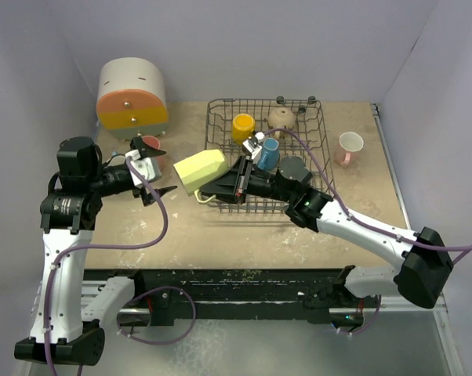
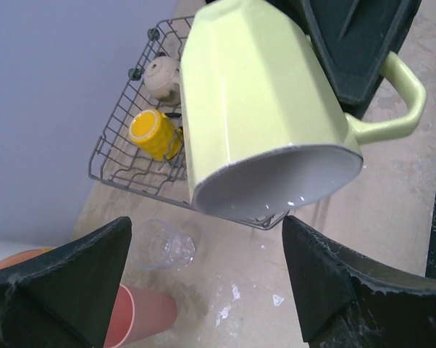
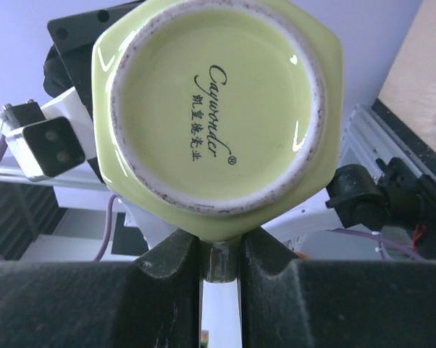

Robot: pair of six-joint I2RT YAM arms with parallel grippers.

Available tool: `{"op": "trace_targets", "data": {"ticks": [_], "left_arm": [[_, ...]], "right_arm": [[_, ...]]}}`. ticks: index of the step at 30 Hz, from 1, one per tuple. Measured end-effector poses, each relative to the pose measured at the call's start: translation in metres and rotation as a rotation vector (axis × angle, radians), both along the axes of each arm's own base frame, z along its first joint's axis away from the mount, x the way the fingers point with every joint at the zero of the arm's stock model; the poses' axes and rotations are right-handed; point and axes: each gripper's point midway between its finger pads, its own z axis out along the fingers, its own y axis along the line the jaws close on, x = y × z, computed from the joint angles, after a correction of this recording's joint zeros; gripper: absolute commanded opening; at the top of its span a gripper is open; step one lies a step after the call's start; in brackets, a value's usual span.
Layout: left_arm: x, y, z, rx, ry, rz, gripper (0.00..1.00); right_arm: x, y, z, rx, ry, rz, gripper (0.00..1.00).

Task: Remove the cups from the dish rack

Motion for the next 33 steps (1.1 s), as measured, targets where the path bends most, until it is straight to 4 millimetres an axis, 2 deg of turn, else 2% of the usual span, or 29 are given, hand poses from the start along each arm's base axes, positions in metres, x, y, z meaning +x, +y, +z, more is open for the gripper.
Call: {"op": "trace_targets", "data": {"ticks": [5,9,12,17,21,24,25,26,28,30,32,33], "left_arm": [[-0.008,-0.004,0.017,-0.041,-0.038,-0.007,0.79],[-0.014,-0.007,0.034,-0.077,-0.057,-0.019,0.69],[-0.017,-0.008,0.037,-0.090,-0.056,-0.019,0.59],[-0.019,-0.008,0.044,-0.100,-0.082,-0.021,0.48],[-0.021,-0.009,0.050,-0.111,-0.096,-0.018,0.32],[-0.021,-0.008,0.054,-0.116,-0.114,-0.013,0.12],[-0.020,-0.008,0.056,-0.115,-0.124,-0.011,0.00],[-0.018,-0.007,0.059,-0.108,-0.154,-0.007,0.00],[-0.020,-0.007,0.063,-0.105,-0.180,-0.014,0.00],[-0.022,-0.008,0.065,-0.109,-0.188,-0.017,0.00],[-0.023,-0.007,0.061,-0.113,-0.153,-0.003,0.00],[-0.022,-0.006,0.057,-0.112,-0.134,0.003,0.00]], "right_arm": [[-0.012,0.012,0.001,0.023,0.005,0.036,0.00],[-0.017,0.021,-0.003,0.029,0.026,0.054,0.00],[-0.019,0.025,0.004,0.064,0.023,0.049,0.00],[-0.031,0.037,0.024,0.166,0.025,0.051,0.00],[-0.044,0.047,0.035,0.236,0.038,0.073,0.00],[-0.047,0.050,0.040,0.267,0.048,0.074,0.01],[-0.047,0.050,0.041,0.273,0.056,0.077,0.04],[-0.048,0.049,0.044,0.283,0.070,0.081,0.09],[-0.049,0.045,0.050,0.296,0.081,0.085,0.33],[-0.049,0.042,0.052,0.290,0.072,0.081,0.50],[-0.047,0.036,0.055,0.280,0.057,0.062,0.69],[-0.044,0.032,0.055,0.263,0.042,0.045,0.83]]}}
